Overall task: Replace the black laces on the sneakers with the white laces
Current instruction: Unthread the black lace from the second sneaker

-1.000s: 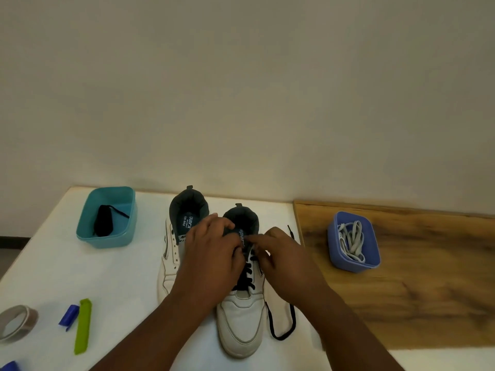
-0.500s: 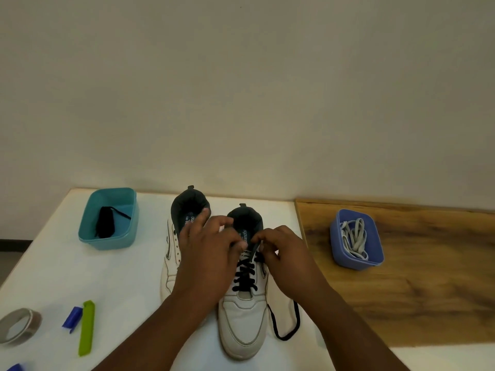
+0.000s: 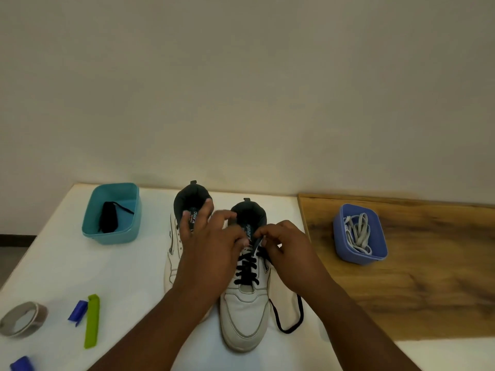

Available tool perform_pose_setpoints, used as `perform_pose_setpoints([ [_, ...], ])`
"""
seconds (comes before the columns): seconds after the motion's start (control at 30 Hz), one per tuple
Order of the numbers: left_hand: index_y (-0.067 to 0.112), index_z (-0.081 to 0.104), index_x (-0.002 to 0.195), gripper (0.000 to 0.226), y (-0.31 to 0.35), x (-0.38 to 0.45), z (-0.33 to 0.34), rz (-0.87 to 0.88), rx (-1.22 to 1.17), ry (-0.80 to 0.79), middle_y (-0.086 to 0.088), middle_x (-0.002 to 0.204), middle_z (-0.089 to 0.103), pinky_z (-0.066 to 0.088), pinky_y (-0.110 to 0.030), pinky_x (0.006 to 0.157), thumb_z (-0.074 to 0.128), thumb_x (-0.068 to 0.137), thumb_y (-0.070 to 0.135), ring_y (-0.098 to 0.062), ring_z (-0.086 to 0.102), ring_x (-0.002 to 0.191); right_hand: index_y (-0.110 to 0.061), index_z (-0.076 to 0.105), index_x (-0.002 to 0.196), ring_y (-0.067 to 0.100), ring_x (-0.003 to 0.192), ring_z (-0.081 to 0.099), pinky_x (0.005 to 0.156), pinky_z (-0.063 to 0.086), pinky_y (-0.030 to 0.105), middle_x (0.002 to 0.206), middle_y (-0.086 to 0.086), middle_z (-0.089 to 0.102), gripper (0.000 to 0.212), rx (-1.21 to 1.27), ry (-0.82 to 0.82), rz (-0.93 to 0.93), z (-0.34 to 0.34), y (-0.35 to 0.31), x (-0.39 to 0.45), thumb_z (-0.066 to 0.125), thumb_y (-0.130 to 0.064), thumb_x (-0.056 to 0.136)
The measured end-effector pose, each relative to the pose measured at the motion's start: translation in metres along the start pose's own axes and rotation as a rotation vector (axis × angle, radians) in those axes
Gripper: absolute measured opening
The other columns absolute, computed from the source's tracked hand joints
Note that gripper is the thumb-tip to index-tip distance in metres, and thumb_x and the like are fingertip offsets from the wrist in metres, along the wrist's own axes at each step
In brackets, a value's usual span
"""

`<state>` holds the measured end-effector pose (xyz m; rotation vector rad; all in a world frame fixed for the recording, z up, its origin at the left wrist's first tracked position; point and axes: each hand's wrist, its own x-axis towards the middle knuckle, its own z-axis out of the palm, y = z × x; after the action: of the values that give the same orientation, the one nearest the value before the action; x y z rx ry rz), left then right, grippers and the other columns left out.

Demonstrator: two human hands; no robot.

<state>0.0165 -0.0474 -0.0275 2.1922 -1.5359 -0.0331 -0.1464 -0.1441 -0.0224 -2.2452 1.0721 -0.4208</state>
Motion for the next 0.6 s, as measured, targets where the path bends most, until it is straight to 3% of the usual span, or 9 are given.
perform_pose_setpoints([
  [0.1,0.023,0.065,0.099,0.018,0.001,0.004,-0.022,-0.161,-0.145,0.279,0.005,0.110,0.062,0.040,-0.053,0.101,0.048,0.102,0.026,-0.025,0.054,0.117,-0.036,0.070,0.113,0.004,0.091,0.059,0.080,0.049,0.020,0.107,-0.006,0.056,0.026,0.025,0.005,0.013,0.000,0.000,0.001,0.055,-0.017,0.102],
  [0.17,0.017,0.057,0.100,0.014,-0.002,0.004,-0.034,-0.279,-0.275,0.455,0.001,0.098,0.057,0.045,-0.049,0.086,0.044,0.104,0.019,-0.022,0.053,0.095,-0.034,0.071,0.113,0.004,0.091,0.059,0.078,0.048,0.019,0.107,-0.005,0.057,0.025,0.048,0.002,0.016,0.000,0.000,0.002,0.055,-0.018,0.102],
  [0.23,0.014,0.053,0.104,0.011,-0.006,0.002,-0.039,-0.350,-0.320,0.533,-0.001,0.098,0.054,0.045,-0.050,0.085,0.042,0.104,0.016,-0.024,0.051,0.093,-0.032,0.071,0.114,0.003,0.091,0.058,0.078,0.047,0.016,0.107,-0.005,0.057,0.026,0.054,-0.003,0.016,0.001,0.001,0.001,0.055,-0.017,0.102],
  [0.3,0.014,0.050,0.120,0.021,-0.006,0.002,-0.037,-0.340,-0.296,0.493,-0.006,0.115,0.056,0.041,-0.054,0.098,0.047,0.099,0.015,-0.029,0.052,0.112,-0.032,0.071,0.114,0.003,0.091,0.058,0.077,0.045,0.014,0.107,-0.005,0.056,0.026,0.053,-0.002,0.017,0.001,0.002,0.000,0.054,-0.017,0.102],
  [0.37,0.014,0.038,0.141,0.050,0.001,-0.002,-0.030,-0.251,-0.219,0.355,-0.010,0.141,0.047,0.027,-0.059,0.113,0.049,0.092,0.019,-0.033,0.040,0.136,-0.031,0.071,0.116,0.001,0.091,0.057,0.075,0.041,0.010,0.107,-0.006,0.056,0.025,0.037,-0.008,0.022,0.002,0.002,0.000,0.054,-0.018,0.103],
  [0.43,0.013,0.029,0.150,0.067,0.011,-0.006,-0.022,-0.185,-0.118,0.226,-0.009,0.153,0.037,0.015,-0.059,0.120,0.049,0.089,0.030,-0.032,0.027,0.147,-0.031,0.071,0.117,0.000,0.090,0.056,0.074,0.039,0.006,0.108,-0.005,0.055,0.025,0.037,-0.009,0.028,0.003,0.002,0.000,0.054,-0.019,0.103],
  [0.53,0.016,0.034,0.148,0.064,0.010,-0.007,-0.016,-0.191,-0.070,0.152,-0.010,0.151,0.041,0.019,-0.059,0.119,0.056,0.092,0.039,-0.033,0.028,0.147,-0.034,0.070,0.117,0.000,0.092,0.058,0.079,0.046,0.014,0.107,-0.008,0.055,0.025,0.047,0.001,0.023,0.004,0.003,0.000,0.055,-0.021,0.103],
  [0.6,0.028,0.043,0.143,0.053,0.002,-0.004,-0.016,-0.164,-0.038,0.125,-0.006,0.147,0.044,0.021,-0.057,0.117,0.057,0.094,0.040,-0.032,0.029,0.145,-0.037,0.068,0.118,0.000,0.096,0.059,0.083,0.050,0.019,0.107,-0.011,0.054,0.023,0.062,-0.002,0.017,0.005,0.003,-0.001,0.056,-0.026,0.102],
])
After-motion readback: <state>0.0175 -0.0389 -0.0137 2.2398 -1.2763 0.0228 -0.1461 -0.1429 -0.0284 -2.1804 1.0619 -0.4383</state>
